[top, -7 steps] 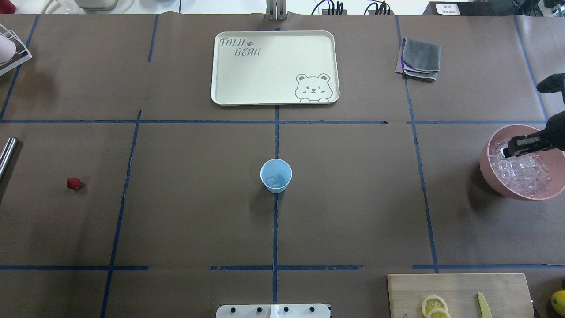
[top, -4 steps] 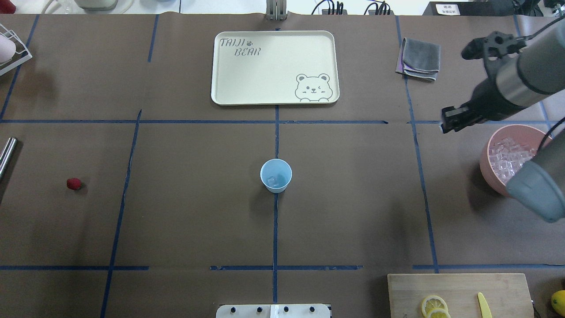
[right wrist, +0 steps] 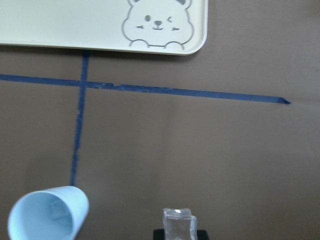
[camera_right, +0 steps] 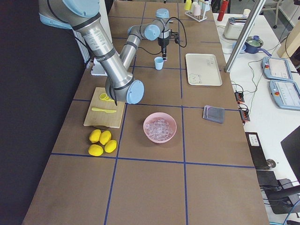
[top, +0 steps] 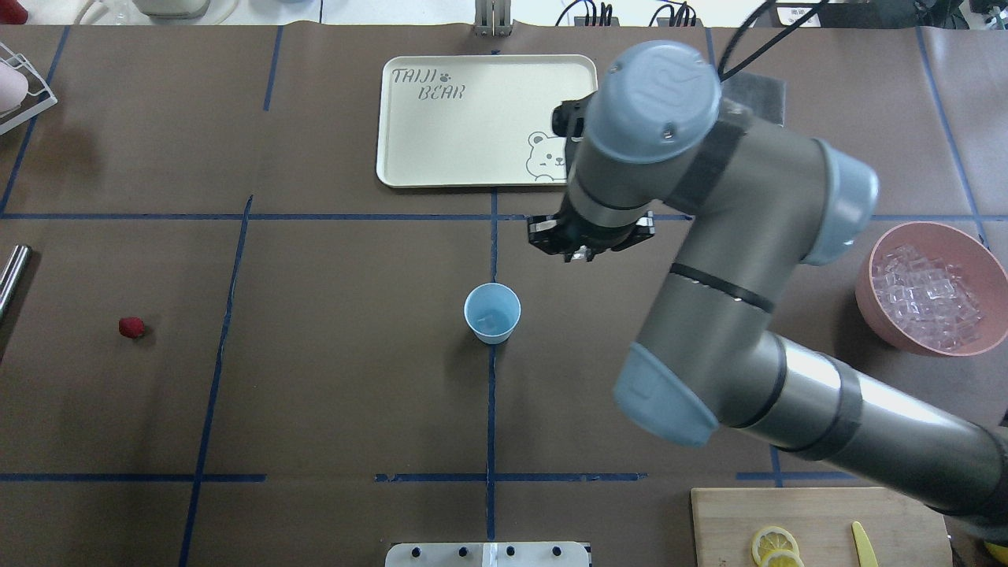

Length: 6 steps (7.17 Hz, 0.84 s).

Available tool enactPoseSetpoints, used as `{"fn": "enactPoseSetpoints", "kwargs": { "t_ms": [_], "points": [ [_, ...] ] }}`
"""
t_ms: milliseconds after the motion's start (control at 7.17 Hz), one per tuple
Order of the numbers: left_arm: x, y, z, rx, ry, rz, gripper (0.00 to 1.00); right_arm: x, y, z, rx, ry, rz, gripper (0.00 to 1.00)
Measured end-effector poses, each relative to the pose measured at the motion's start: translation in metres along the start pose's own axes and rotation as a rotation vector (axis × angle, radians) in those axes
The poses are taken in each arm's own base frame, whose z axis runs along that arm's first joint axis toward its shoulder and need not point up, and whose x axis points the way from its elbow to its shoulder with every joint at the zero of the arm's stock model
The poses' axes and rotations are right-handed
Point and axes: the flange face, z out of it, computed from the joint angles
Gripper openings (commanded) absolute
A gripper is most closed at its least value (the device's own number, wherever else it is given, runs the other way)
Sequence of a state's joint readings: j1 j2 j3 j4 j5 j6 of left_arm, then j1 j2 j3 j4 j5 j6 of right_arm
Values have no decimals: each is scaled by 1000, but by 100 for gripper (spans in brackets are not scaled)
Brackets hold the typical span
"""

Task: Mash ice and strawberries in cup
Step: 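Carry the ice cube with the right gripper to the cup and drop it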

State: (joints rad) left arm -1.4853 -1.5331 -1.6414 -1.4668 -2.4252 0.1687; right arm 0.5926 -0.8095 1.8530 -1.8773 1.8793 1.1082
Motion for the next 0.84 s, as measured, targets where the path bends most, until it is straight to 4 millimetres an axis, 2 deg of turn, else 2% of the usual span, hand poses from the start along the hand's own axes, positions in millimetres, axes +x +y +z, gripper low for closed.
{"fn": "enactPoseSetpoints", "kwargs": {
  "t_ms": [139,279,418,558,697,836],
  "points": [
    [0,0,0,0,0,0,100,-48,8,10,-5,9,31,3],
    [0,0,0,0,0,0,100,-78,16,21,-8,24,49,3],
    [0,0,0,-1,0,0,100,-91,23,32,-11,41,53,4],
    [-1,0,1,-1,0,-1,100,-93,28,42,-15,58,54,9],
    [-1,0,1,-2,0,-1,100,-91,30,49,-20,70,55,65],
    [-1,1,2,-3,0,-2,100,-89,33,55,-25,78,54,98]
  ]
}}
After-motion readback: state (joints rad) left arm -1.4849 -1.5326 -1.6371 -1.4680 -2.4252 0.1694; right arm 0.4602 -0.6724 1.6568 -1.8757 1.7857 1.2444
